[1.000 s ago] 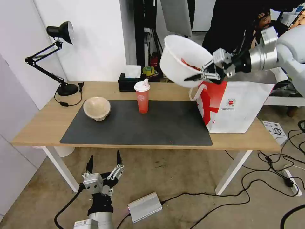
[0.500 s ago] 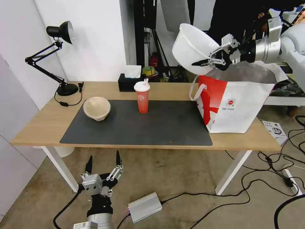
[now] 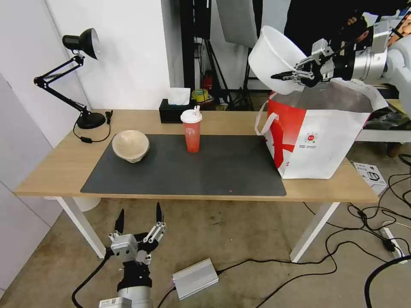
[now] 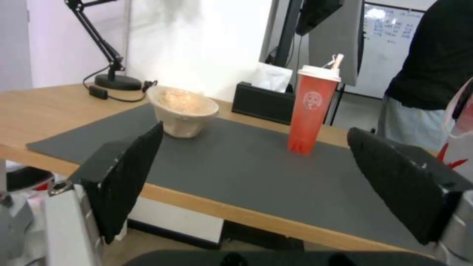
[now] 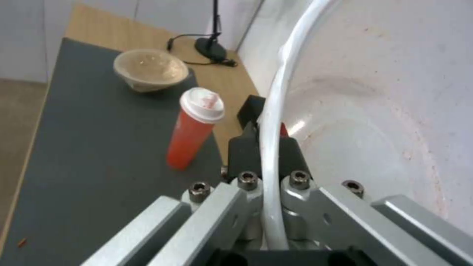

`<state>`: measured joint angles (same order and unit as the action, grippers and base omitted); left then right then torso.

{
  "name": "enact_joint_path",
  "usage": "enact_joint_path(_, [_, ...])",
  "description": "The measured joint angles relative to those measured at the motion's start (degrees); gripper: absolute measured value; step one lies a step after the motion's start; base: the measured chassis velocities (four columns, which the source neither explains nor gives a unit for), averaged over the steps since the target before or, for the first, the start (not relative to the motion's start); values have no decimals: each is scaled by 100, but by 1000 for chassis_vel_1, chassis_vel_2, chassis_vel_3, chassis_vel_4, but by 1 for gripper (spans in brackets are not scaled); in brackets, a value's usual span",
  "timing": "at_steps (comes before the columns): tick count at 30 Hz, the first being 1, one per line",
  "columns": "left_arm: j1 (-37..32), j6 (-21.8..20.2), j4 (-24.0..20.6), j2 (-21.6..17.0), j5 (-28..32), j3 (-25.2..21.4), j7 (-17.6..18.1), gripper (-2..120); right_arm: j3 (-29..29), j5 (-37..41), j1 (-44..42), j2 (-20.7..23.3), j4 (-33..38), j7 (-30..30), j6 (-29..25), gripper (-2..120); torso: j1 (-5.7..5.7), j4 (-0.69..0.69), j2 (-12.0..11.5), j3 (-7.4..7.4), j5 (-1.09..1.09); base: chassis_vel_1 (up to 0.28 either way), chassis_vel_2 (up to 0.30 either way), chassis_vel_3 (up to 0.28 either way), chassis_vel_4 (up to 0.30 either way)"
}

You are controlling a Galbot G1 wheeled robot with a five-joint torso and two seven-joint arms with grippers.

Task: Pick up the trash from the table and place it into the takeout bag.

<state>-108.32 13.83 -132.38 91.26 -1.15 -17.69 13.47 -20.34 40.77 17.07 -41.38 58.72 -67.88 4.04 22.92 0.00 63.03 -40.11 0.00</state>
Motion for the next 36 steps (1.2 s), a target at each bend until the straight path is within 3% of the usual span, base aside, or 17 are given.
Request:
enact_joint_path(18, [20, -16, 107, -5, 16, 29, 1, 100, 836, 294, -1040, -134, -404, 179, 196, 0, 0, -1, 0, 0, 0, 0, 0, 0, 0])
enact_joint_path(36, [29, -16, 133, -8, 31, 41, 3, 100, 1253, 676, -1636, -260, -520, 352, 408, 0, 0, 0, 0, 0, 0, 0, 0, 0, 0])
